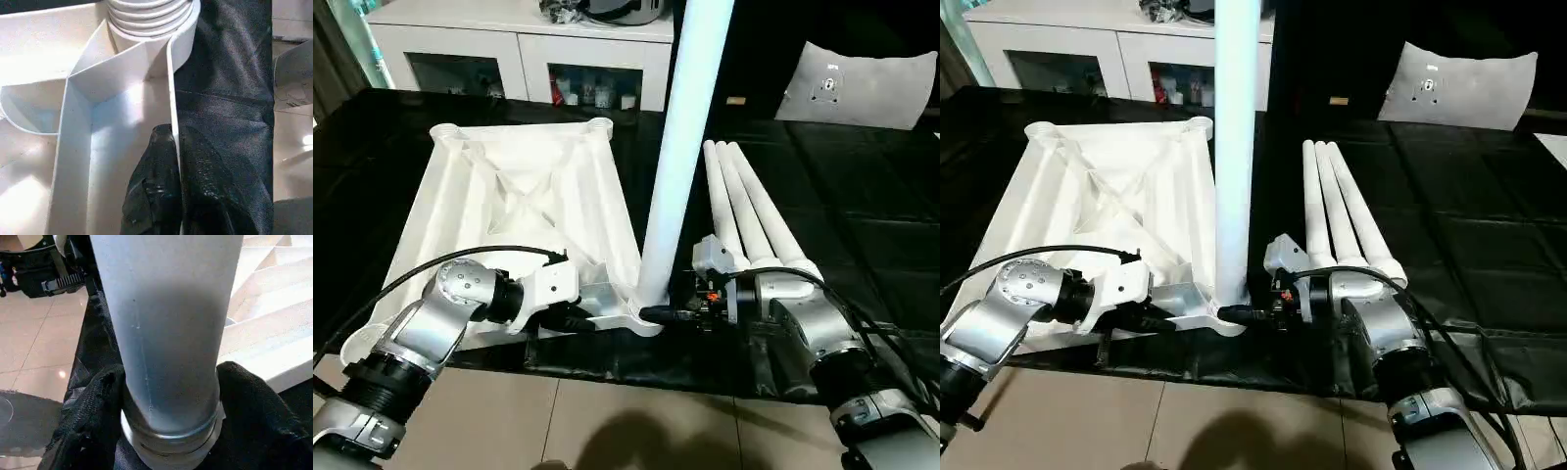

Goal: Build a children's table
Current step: Rotate leg to tighten

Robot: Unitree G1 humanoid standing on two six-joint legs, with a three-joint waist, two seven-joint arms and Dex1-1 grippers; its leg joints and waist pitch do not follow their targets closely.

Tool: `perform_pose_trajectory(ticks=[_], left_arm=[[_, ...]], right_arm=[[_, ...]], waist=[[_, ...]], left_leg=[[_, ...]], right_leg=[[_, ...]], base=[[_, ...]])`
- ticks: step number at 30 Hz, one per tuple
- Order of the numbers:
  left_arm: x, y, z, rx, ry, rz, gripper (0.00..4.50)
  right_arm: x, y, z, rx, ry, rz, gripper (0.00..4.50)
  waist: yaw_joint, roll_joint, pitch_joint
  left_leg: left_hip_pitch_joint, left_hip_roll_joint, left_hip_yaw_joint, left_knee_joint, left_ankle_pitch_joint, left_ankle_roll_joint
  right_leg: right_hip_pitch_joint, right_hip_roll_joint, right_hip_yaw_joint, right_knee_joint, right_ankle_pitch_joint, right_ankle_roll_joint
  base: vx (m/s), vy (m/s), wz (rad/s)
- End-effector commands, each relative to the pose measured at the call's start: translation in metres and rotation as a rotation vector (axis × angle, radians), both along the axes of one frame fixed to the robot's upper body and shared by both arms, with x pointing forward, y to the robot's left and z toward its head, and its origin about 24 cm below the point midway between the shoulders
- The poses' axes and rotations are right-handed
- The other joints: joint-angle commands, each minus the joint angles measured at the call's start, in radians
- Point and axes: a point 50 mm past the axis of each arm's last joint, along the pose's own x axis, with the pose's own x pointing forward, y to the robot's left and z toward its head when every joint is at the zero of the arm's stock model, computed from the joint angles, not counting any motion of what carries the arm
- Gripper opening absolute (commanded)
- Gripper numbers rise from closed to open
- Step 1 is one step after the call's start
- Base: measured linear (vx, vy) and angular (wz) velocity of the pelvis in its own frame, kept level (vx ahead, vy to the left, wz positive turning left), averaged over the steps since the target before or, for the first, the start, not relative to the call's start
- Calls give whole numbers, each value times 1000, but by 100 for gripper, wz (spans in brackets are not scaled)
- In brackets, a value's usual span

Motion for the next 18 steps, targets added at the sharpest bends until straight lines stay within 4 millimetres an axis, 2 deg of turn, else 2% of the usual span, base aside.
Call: perform_pose_trajectory(ticks=[1,6,7,8,9,10,11,13,16,18], left_arm=[[-8,-2,-9,42,54,-76,0],[-5,-5,-10,12,53,10,0],[-2,-8,-9,3,38,65,0],[0,-9,-8,0,27,92,0],[4,-13,-7,-20,12,148,0],[8,-17,-5,-38,3,193,0],[13,-25,-4,-72,-13,263,0],[15,-31,-3,-89,-14,292,0],[24,-49,-1,-148,-32,399,0],[36,-62,4,-195,-80,512,0]], right_arm=[[-1,2,1,-9,-7,27,265],[-7,6,-4,23,18,23,264],[-7,9,-6,43,29,-20,264],[-6,11,-7,51,33,-49,264],[-4,16,-10,63,42,-113,264],[-3,20,-12,69,49,-163,264],[-1,28,-17,68,40,-244,264],[1,33,-18,76,42,-287,264],[11,48,-17,150,84,-443,263],[19,63,-13,203,109,-564,262]], waist=[[-2,3,-67],[-2,3,-65],[-1,8,-66],[-2,7,-65],[-7,8,-61],[-9,7,-56],[-13,4,-52],[-19,2,-50],[-30,1,-51],[-38,2,-52]], left_leg=[[13,43,-9,-67,-183,32],[13,43,-7,-67,-187,31],[14,43,-9,-68,-192,27],[15,43,-8,-69,-197,26],[16,44,-9,-73,-214,14],[18,42,-11,-75,-255,3],[21,40,-14,-78,-291,-11],[30,35,-17,-76,-330,-20],[30,32,-19,-75,-331,-15],[23,31,-20,-75,-322,-13]], right_leg=[[51,-82,49,-58,-214,-204],[50,-83,51,-59,-217,-206],[50,-82,50,-59,-227,-204],[49,-80,50,-61,-230,-203],[47,-80,52,-63,-254,-200],[46,-84,51,-72,-322,-187],[45,-86,49,-79,-406,-162],[40,-90,47,-94,-519,-127],[38,-89,45,-104,-562,-101],[41,-86,42,-102,-547,-99]], base=[[0,0,0],[0,0,0],[0,0,0],[0,0,0],[0,0,0],[0,0,0],[0,0,0],[0,0,0],[0,0,0],[0,0,0]])
